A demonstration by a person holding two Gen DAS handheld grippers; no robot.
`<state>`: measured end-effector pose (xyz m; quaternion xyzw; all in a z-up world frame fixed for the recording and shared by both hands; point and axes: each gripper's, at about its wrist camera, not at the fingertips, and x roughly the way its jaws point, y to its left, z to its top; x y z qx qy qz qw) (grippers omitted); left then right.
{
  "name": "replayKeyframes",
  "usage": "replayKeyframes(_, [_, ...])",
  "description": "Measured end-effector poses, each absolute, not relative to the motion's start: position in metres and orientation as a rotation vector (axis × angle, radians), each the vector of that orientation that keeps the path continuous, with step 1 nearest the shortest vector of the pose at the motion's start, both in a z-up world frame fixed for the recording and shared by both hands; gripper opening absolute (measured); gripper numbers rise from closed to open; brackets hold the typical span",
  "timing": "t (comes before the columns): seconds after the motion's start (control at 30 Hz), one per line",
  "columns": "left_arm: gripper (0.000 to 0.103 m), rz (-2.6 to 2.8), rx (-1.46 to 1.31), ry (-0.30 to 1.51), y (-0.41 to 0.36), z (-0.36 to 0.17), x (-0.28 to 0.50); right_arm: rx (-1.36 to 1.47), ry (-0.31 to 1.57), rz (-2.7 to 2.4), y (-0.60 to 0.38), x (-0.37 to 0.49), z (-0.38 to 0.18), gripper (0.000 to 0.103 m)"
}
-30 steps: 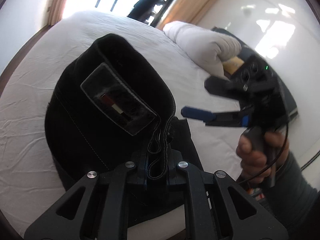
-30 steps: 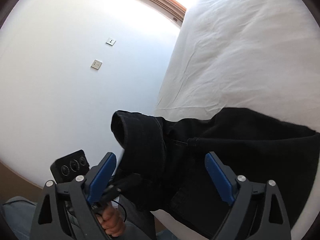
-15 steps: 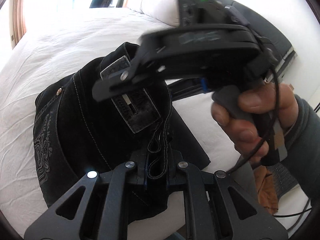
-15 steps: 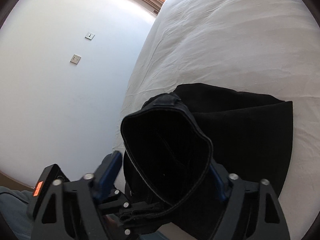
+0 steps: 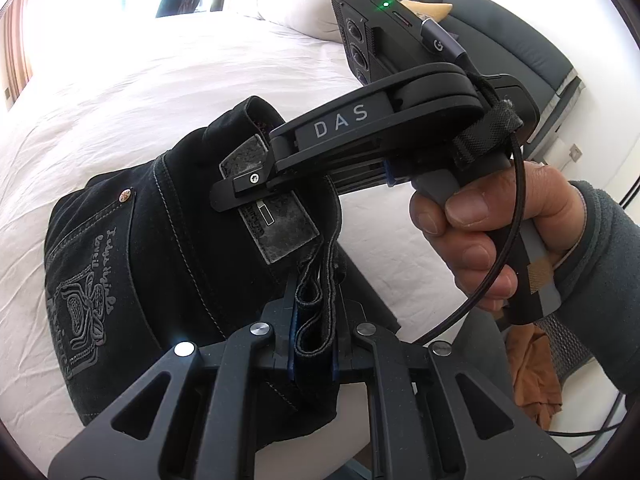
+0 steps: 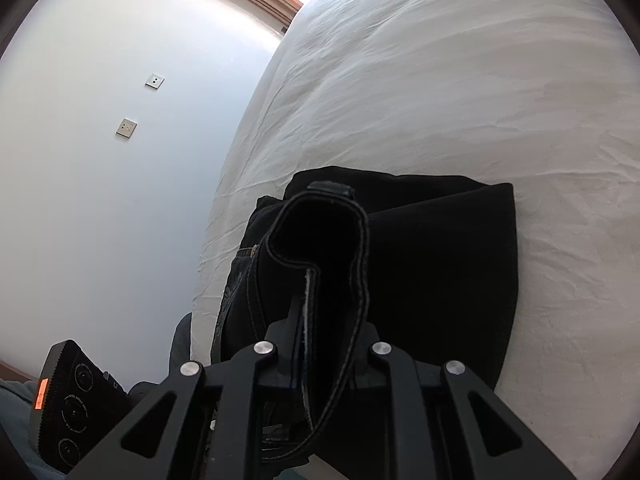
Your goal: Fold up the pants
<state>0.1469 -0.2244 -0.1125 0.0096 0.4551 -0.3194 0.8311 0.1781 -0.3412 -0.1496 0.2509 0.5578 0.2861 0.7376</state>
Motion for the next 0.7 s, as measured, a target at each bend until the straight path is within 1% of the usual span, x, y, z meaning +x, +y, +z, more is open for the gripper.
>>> replayKeyframes(0.2, [0.009, -0.663, 0.031, 1.026, -0.236, -0.131, 0.164, 0.592, 1.264, 0.606, -0.361, 0.186, -0.176, 0.017])
replayKeyframes(0.37, [0.011, -0.65, 0.05, 1.043, -0.247, -0.147, 0.176, 0.634, 1.274, 0.591, -0.368, 0.191, -0.197, 0.018])
replayKeyframes(0.4, [0.012, -0.651, 0.046, 1.044, -0.249, -0.149, 0.178, 0.64, 1.276, 0.591, -0.369, 0.192, -0.199, 0.018])
replayKeyframes(0.43, [0.017, -0.651, 0.034, 1.047, -0.248, -0.15, 0.18, 0.648, 1.279, 0.587, -0.371, 0.192, -0.201, 0.019])
replayKeyframes(0.53, [0.02, -0.689, -0.032, 1.074, -0.236, -0.143, 0.183, 0.72, 1.293, 0.592, -0.382, 0.195, -0.208, 0.027])
replayKeyframes(0.57, [0.02, -0.697, -0.058, 1.076, -0.229, -0.138, 0.183, 0.723, 1.291, 0.587, -0.385, 0.194, -0.207, 0.031])
replayKeyframes(0.6, [0.021, -0.711, -0.093, 1.072, -0.217, -0.129, 0.183, 0.714, 1.284, 0.579, -0.387, 0.193, -0.203, 0.039])
replayKeyframes(0.67, [0.021, -0.734, -0.134, 1.034, -0.194, -0.11, 0.18, 0.706, 1.268, 0.565, -0.39, 0.19, -0.196, 0.049])
replayKeyframes(0.7, [0.021, -0.714, -0.153, 0.987, -0.174, -0.097, 0.178, 0.701, 1.261, 0.542, -0.393, 0.188, -0.193, 0.05])
